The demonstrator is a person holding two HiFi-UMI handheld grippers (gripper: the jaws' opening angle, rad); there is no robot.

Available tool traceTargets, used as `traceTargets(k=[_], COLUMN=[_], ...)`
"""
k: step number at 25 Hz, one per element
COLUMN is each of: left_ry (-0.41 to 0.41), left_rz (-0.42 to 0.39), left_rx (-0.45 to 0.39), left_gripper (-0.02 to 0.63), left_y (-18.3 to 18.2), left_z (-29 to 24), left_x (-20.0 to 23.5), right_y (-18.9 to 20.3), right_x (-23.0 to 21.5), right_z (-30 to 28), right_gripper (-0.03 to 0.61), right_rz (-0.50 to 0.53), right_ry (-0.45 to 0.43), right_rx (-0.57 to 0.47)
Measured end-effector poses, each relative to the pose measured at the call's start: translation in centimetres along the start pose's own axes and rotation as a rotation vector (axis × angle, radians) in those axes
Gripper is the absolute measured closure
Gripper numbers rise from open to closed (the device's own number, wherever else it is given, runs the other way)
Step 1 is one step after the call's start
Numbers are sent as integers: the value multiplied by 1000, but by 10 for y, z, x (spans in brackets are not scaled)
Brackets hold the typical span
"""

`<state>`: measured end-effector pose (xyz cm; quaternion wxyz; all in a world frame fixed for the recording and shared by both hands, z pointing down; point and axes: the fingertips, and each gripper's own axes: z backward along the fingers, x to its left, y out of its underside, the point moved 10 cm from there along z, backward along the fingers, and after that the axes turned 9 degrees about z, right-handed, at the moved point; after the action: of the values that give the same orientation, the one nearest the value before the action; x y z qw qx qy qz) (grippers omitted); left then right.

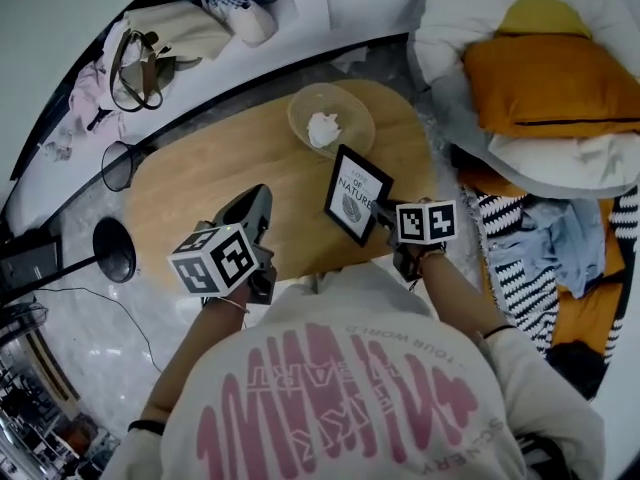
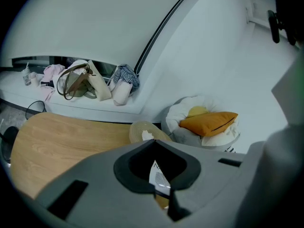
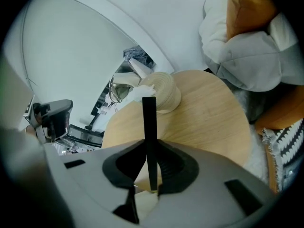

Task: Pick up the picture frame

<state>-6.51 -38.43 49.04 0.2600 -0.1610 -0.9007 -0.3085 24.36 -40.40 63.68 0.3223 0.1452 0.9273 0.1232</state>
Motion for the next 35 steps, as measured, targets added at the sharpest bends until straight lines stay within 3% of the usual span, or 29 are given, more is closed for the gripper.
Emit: traceTargets(k=[16, 22, 35], left_ry=[74, 98, 173], left_rz=[-10, 6, -48], left_rx=[-102, -130, -206], left_gripper=[609, 609, 609], left_y=[18, 30, 31], left_z=[83, 114, 157], left_x=[40, 51, 49], right_y=[38, 57, 65], right_x=[78, 112, 161], right_z=[25, 34, 66], right_gripper=[505, 505, 505], right_rz=[-56, -52, -60], right_ry=[195, 212, 199], right_rx=[-138, -180, -342])
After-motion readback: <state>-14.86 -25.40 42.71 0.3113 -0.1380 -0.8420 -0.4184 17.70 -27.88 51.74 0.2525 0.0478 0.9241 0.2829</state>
